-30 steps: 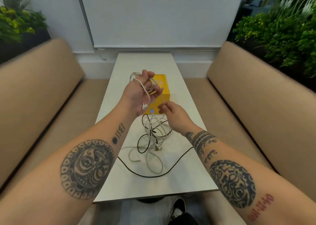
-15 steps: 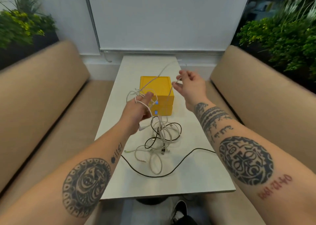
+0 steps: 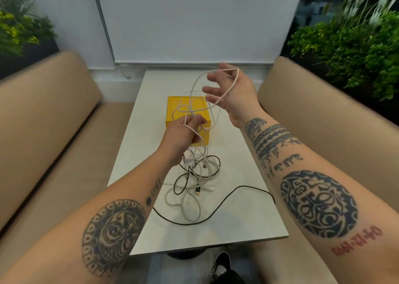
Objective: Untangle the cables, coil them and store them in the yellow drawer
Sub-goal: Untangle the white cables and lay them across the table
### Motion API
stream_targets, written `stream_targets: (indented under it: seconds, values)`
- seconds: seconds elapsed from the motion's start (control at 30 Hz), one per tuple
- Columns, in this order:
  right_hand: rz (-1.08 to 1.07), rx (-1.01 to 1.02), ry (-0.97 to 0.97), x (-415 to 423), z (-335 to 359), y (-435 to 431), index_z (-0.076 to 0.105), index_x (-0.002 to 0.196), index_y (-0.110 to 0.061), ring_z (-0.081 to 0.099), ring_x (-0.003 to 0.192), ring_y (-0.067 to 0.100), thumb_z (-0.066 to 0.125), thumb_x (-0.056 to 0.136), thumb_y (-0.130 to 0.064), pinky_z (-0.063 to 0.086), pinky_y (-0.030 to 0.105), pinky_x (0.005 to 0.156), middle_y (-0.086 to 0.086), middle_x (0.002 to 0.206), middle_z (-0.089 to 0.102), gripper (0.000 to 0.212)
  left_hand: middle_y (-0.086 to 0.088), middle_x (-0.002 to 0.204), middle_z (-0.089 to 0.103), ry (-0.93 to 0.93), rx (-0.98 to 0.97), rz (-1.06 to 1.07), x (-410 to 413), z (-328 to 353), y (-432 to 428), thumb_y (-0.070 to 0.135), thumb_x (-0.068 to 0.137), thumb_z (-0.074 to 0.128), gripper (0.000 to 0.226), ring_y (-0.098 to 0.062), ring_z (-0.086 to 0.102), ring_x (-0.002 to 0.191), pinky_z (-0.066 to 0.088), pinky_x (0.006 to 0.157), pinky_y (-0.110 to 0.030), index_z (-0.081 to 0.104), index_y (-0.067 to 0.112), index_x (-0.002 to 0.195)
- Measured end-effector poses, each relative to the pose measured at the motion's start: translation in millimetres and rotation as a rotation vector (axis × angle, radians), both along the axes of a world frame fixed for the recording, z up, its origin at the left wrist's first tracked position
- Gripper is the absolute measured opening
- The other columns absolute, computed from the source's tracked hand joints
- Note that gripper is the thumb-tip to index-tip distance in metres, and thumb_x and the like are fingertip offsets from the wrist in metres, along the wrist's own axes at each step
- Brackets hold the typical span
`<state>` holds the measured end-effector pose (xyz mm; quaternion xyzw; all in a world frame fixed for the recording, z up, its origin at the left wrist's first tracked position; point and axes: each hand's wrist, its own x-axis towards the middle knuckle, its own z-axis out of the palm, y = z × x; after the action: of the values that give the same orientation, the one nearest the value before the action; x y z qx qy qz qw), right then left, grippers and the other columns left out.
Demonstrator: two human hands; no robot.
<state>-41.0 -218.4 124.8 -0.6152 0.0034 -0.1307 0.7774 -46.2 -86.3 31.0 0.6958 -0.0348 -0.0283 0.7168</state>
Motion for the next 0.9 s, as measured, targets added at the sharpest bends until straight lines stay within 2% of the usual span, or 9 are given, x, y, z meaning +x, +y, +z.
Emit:
stream_targets:
  seconds: [0.1, 0.2, 0.27, 0.37, 0.43, 0.57, 0.67, 0.8, 0.9]
  values:
    - [-0.12, -0.319, -0.023, -5, -24, -10, 0.059, 0.104, -0.029, 0.063, 0.066, 0.009, 0.058, 0.097, -0.012, 0.052, 0.028, 0.058, -0.004, 0.094, 0.066, 0.019, -0.006, 0.074, 0.053, 0.066, -0.201, 0.05, 5, 17, 1, 0.031, 0.098, 0.061, 0.023, -0.025, 0.049, 0.064, 0.049, 0.076, -0.041, 0.074, 0.023, 0.079]
    - [-0.106, -0.598, 0.065, -13, -56, -12, 0.065, 0.096, -0.029, 0.061, 0.073, 0.009, 0.061, 0.094, -0.019, 0.05, 0.028, 0.066, -0.011, 0.088, 0.064, 0.011, 0.0, 0.062, 0.048, 0.12, -0.378, 0.044, 5, 26, 5, 0.023, 0.099, 0.057, 0.017, -0.018, 0.048, 0.051, 0.051, 0.074, -0.038, 0.068, 0.017, 0.087]
    - [0.048, -0.778, 0.149, -22, -75, -8, 0.067, 0.113, -0.022, 0.059, 0.079, 0.007, 0.062, 0.095, -0.022, 0.048, 0.024, 0.069, -0.006, 0.103, 0.068, 0.019, 0.002, 0.049, 0.035, 0.147, -0.557, 0.013, 2, 37, 8, 0.02, 0.1, 0.055, 0.017, -0.017, 0.045, 0.049, 0.052, 0.076, -0.037, 0.063, 0.014, 0.086]
    - [0.169, -0.868, 0.156, -30, -94, 3, 0.051, 0.141, -0.018, 0.06, 0.101, 0.014, 0.056, 0.1, -0.025, 0.044, 0.026, 0.08, 0.0, 0.135, 0.056, 0.041, 0.0, 0.05, 0.028, 0.111, -0.722, -0.037, -4, 63, 11, 0.017, 0.1, 0.054, 0.019, -0.018, 0.044, 0.051, 0.052, 0.086, -0.039, 0.059, 0.013, 0.082]
    - [0.161, -0.741, 0.144, -34, -96, 10, 0.048, 0.14, -0.019, 0.059, 0.108, 0.017, 0.053, 0.102, -0.025, 0.045, 0.03, 0.085, 0.001, 0.139, 0.054, 0.04, 0.0, 0.053, 0.026, 0.056, -0.715, -0.059, -10, 80, 13, 0.019, 0.1, 0.054, 0.02, -0.019, 0.045, 0.052, 0.053, 0.084, -0.04, 0.059, 0.014, 0.082]
    - [0.295, 0.162, 0.17, -37, -79, 4, 0.052, 0.13, -0.021, 0.061, 0.119, 0.025, 0.06, 0.084, -0.024, 0.052, 0.046, 0.088, 0.007, 0.136, 0.06, 0.046, 0.0, 0.053, 0.027, 0.039, -0.668, -0.061, -14, 85, 22, 0.018, 0.097, 0.059, 0.022, -0.019, 0.043, 0.055, 0.047, 0.084, -0.041, 0.062, 0.017, 0.075]
    - [0.238, 0.553, 0.101, -32, -56, -8, 0.054, 0.119, -0.019, 0.06, 0.122, 0.03, 0.054, 0.094, -0.048, 0.049, 0.051, 0.096, 0.007, 0.131, 0.063, 0.039, 0.0, 0.054, 0.03, 0.099, -0.543, -0.083, -10, 61, 32, 0.019, 0.092, 0.066, 0.021, -0.017, 0.044, 0.055, 0.051, 0.083, -0.039, 0.064, 0.022, 0.071]
    - [0.001, 0.509, 0.226, -21, -39, -11, 0.055, 0.103, -0.019, 0.068, 0.096, 0.026, 0.029, 0.107, -0.049, 0.051, 0.04, 0.082, 0.001, 0.102, 0.072, 0.041, 0.002, 0.054, 0.038, 0.198, -0.26, -0.111, -14, 12, 41, 0.022, 0.096, 0.06, 0.017, -0.015, 0.048, 0.051, 0.05, 0.072, -0.035, 0.068, 0.019, 0.082]
    - [-0.012, 0.338, 0.33, -26, -44, -4, 0.054, 0.098, -0.019, 0.069, 0.083, 0.024, 0.026, 0.108, -0.047, 0.049, 0.038, 0.078, -0.001, 0.09, 0.073, 0.041, 0.004, 0.056, 0.046, 0.283, -0.067, -0.083, -31, -15, 42, 0.03, 0.098, 0.059, 0.017, -0.015, 0.056, 0.057, 0.056, 0.083, -0.039, 0.07, 0.017, 0.095]
